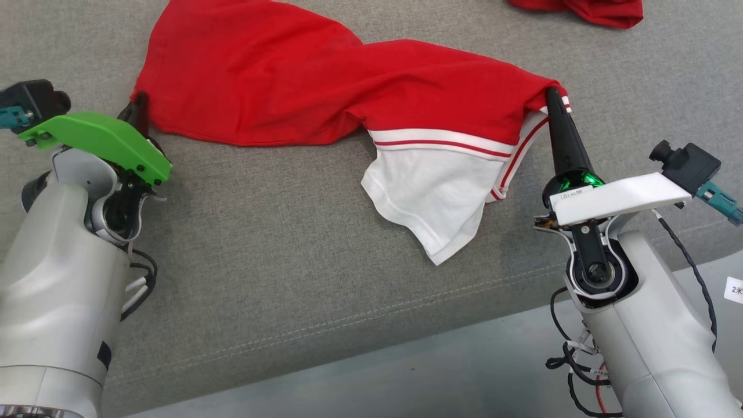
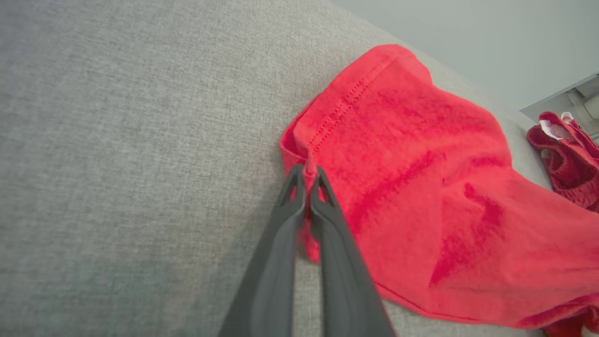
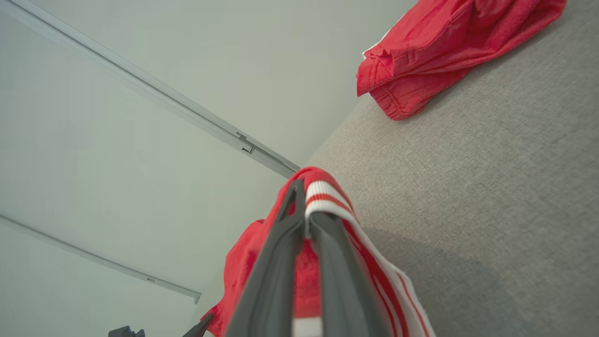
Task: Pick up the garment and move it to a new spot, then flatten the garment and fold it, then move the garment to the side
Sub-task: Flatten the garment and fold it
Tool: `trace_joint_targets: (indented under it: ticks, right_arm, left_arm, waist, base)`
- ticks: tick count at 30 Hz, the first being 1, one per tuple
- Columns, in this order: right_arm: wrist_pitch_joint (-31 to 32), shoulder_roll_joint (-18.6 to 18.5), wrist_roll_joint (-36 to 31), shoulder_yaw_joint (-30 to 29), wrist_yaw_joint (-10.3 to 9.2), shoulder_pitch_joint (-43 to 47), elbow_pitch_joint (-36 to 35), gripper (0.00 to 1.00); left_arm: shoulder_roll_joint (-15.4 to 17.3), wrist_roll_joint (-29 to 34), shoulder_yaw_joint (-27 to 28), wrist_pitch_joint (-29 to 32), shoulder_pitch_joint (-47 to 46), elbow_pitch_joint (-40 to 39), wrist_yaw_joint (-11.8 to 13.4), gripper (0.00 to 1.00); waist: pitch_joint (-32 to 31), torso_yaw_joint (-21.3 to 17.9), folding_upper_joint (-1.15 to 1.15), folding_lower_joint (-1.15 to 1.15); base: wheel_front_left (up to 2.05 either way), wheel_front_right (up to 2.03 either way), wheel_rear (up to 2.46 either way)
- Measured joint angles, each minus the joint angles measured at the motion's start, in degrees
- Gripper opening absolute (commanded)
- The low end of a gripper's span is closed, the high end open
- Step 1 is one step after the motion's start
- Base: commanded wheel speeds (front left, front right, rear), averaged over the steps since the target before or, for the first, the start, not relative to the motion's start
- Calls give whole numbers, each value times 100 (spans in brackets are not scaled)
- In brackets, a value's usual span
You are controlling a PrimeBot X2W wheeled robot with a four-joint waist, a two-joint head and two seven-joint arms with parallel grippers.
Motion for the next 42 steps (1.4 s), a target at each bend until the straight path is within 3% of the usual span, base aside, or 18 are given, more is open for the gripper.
trace_joint_targets:
  ticks: [9,16,17,18,19,27,34,42]
  right_arm:
    - [-8,-63,382,-376,-1,-391,33,0]
    - [-33,-277,326,-448,-1,-721,771,0]
    - [-22,-314,272,-385,-1,-721,929,11]
    - [10,-346,185,-309,-1,-721,1057,50]
    - [9,-365,110,-270,-1,-721,1147,100]
    - [0,-446,-190,-105,0,-719,1373,100]
    - [-8,-672,-599,14,0,-519,1411,100]
    - [-44,-891,-1038,281,0,-136,915,100]
  left_arm:
    - [-19,18,-283,197,-88,-166,-278,0]
    - [-38,-112,-279,178,-106,-285,-327,0]
    - [-62,-115,-279,144,-104,-303,-328,0]
    - [-78,-136,-279,120,-98,-326,-328,0]
    - [-99,-169,-280,92,-88,-350,-328,0]
    - [-269,-285,-508,-253,302,-581,-333,0]
    - [-193,-250,-465,-735,645,-480,-333,0]
    - [-360,-62,-676,-1288,809,-693,-333,0]
  waist:
    - [-82,179,0,0]
    - [-108,329,0,0]
    - [-114,344,0,0]
    - [-119,355,0,0]
    - [-124,364,0,0]
    - [-240,360,0,0]
    - [-346,257,0,0]
    - [-439,217,0,0]
  base:
    - [0,0,0]
    - [0,0,0]
    - [0,0,0]
    - [0,0,0]
    - [0,0,0]
    - [0,0,0]
    - [0,0,0]
    - [0,0,0]
